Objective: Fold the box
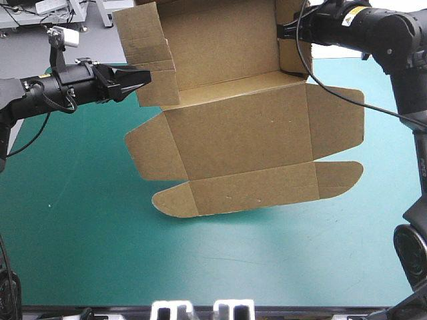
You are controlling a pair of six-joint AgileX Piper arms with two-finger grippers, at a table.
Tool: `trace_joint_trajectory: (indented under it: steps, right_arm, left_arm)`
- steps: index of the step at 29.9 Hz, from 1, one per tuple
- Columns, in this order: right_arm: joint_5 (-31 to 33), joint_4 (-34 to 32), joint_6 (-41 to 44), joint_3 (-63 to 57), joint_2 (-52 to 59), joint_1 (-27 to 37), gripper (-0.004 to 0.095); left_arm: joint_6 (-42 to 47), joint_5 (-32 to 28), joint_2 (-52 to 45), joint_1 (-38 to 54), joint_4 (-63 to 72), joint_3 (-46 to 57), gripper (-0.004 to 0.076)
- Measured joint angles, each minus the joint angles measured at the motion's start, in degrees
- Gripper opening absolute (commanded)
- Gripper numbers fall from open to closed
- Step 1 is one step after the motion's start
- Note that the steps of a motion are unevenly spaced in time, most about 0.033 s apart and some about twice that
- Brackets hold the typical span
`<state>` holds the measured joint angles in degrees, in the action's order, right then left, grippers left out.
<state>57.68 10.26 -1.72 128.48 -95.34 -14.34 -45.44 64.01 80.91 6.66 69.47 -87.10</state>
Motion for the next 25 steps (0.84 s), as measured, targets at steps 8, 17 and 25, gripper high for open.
trace_joint_trajectory:
  steps: [8, 17, 25]
  right_arm:
    - [0.03, -3.42, 0.0, 0.0, 0.0, 0.0, -0.0023]
    - [0.32, -3.7, 0.0, 0.0, 0.0, 0.0, -0.0023]
    - [2.59, -4.09, 0.0, 0.0, 0.0, 0.0, -0.0023]
  left_arm:
    - [0.0, 0.28, 0.0, 0.0, -1.04, -2.08, 0.0428]
    - [0.0, -6.81, -0.06, 0.0, -10.47, -3.14, 0.0428]
    - [0.0, -24.6, -0.06, 0.0, -12.73, -3.14, 0.0428]
